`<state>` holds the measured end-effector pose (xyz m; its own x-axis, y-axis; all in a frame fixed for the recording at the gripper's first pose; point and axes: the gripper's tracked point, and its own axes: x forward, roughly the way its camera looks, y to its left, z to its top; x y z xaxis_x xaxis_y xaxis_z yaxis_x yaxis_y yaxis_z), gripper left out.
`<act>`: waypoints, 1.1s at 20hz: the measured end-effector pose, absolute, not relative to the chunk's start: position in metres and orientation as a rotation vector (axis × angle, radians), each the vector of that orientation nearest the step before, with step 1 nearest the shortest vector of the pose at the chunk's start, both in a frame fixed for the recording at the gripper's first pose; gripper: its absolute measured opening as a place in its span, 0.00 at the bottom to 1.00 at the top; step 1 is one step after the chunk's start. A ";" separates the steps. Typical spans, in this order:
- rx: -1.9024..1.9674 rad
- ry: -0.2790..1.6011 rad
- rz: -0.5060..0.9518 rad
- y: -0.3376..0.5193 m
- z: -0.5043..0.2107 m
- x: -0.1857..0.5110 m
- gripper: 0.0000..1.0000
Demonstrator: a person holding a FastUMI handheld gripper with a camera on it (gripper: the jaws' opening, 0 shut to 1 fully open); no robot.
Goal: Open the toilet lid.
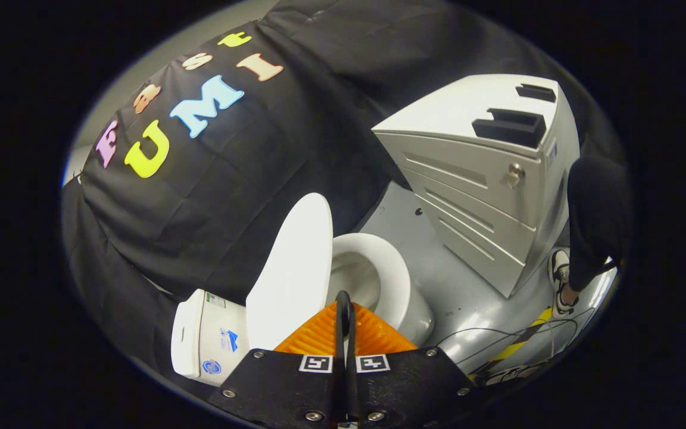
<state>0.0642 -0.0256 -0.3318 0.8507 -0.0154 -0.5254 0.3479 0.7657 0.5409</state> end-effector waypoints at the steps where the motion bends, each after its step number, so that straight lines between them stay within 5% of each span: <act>1: 0.659 0.517 -0.204 -0.023 -0.326 0.065 0.00; 22: 0.256 0.336 -0.062 0.039 -0.236 0.062 0.00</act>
<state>0.0622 0.0391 -0.2362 0.9425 -0.0175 -0.3338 0.1021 0.9660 0.2377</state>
